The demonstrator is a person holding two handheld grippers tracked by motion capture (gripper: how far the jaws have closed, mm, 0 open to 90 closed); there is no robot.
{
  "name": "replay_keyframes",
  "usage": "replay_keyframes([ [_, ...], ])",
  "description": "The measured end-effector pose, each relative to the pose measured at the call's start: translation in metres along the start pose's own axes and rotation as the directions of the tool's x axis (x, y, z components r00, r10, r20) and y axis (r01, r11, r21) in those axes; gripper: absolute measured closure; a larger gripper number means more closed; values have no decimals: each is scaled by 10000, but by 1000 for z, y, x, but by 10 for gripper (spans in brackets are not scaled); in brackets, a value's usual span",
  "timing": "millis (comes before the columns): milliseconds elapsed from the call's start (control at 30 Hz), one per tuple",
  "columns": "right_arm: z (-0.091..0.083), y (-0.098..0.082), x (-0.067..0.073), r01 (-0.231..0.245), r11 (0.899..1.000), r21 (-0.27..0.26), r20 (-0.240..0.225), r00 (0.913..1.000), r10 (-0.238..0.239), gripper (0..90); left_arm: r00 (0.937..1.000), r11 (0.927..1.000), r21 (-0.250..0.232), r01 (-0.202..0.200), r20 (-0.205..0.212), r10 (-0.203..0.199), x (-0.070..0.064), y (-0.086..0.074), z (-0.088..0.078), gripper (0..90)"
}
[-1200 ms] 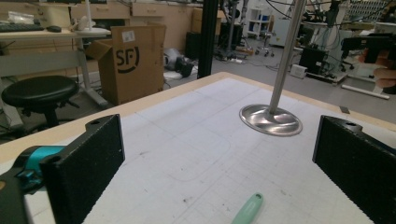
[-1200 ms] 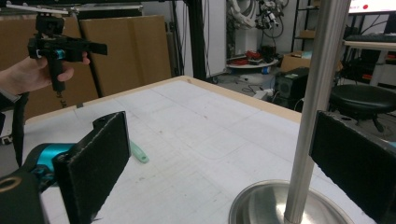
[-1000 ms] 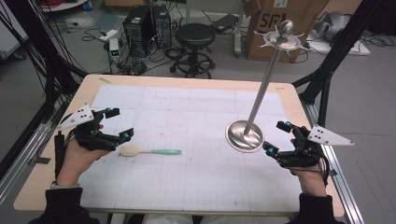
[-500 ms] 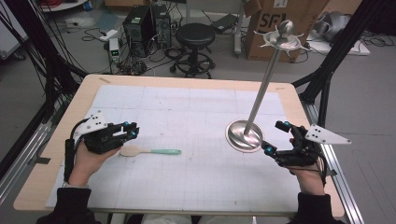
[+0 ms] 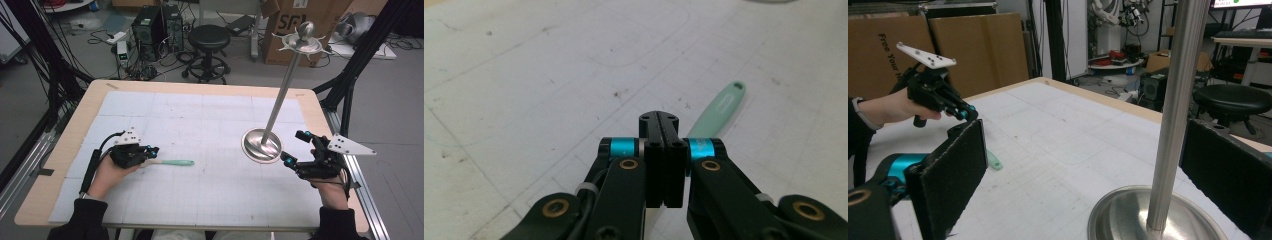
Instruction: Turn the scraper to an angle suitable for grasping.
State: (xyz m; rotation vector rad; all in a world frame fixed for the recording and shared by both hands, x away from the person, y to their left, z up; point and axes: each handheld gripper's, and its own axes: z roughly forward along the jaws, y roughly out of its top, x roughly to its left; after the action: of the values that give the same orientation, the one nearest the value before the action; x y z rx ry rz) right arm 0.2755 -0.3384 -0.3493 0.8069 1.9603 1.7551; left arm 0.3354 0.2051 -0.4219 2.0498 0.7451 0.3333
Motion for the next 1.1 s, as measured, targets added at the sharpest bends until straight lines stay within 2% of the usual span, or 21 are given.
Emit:
replay_keyframes([
  [200,1,0,2,-9,10000,34,-54,10000,9,44,9997,9971,754,-71,-242,89,3,-6,15,897],
  [300,1,-1,2,-16,10000,68,-67,10000,17,44,9991,9947,1031,-28,-408,70,6,-8,18,897],
  [333,2,-1,1,4,10000,58,-59,10000,-4,44,9984,9923,1232,-107,-544,175,7,-10,21,897],
  [433,2,-2,1,-41,9999,126,-62,10000,42,44,9980,9915,1297,-82,-613,163,8,-10,22,897],
  [533,2,-3,0,-61,9999,130,-30,10000,62,44,9970,9900,1395,-222,-700,322,6,-10,21,897],
  [833,2,-4,-1,-82,9998,171,-71,9999,83,43,9984,9795,1991,-322,-395,408,-5,-9,15,899],
  [967,3,-4,0,-57,9997,243,-136,9999,60,44,9989,9741,2224,-417,-108,453,-11,-8,12,899],
  [1100,3,-5,-1,-21,9997,247,-115,9999,24,44,9984,9729,2258,-490,394,412,-18,-10,11,899],
])
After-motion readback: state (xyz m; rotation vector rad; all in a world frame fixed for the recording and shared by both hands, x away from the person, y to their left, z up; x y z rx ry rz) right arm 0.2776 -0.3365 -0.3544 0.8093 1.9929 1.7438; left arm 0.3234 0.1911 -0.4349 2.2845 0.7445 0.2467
